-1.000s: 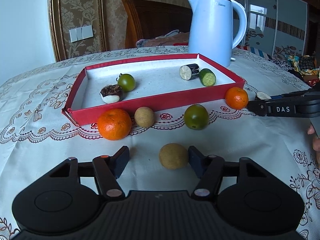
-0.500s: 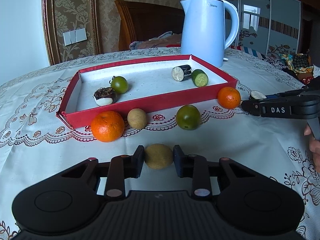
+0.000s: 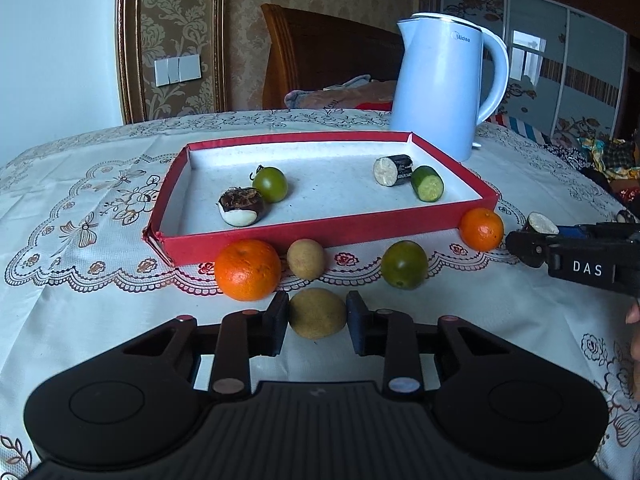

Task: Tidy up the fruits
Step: 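Carry the eggplant chunk and brown fruit over the red tray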

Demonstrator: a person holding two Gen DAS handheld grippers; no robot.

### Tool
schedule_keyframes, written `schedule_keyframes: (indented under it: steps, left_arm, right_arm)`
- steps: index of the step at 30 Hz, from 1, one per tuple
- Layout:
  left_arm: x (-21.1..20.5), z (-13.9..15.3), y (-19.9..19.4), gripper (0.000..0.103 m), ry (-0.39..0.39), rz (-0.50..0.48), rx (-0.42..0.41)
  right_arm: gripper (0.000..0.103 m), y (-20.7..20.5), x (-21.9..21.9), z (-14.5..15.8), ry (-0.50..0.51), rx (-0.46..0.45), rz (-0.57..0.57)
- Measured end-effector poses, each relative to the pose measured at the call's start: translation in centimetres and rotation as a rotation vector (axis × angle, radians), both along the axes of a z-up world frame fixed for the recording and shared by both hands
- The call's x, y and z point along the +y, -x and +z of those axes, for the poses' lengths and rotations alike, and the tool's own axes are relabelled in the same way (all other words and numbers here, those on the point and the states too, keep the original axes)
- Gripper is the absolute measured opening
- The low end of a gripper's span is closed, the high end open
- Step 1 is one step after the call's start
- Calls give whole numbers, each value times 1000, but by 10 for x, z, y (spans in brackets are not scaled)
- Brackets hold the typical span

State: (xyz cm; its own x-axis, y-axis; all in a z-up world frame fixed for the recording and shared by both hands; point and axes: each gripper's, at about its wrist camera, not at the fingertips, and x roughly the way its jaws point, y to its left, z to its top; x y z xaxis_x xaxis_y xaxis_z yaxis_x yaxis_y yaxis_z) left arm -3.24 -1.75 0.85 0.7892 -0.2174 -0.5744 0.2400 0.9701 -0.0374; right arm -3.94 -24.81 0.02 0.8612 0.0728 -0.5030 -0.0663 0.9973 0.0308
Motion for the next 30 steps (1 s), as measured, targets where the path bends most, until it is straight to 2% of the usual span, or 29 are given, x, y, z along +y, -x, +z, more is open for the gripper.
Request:
schedule_keyframes:
  steps: [5, 13, 30]
  left_arm:
    - [-1, 13, -15, 30, 27, 27, -6]
    - [-9, 22, -47, 30, -7, 88, -37]
    - [-8, 16, -81, 30, -23, 147, -19]
  right_arm:
    - [31, -7, 10, 12, 5, -19, 6]
    - [31, -33, 26, 22, 2, -32, 12]
    - [31, -71, 36, 19, -19, -6, 3]
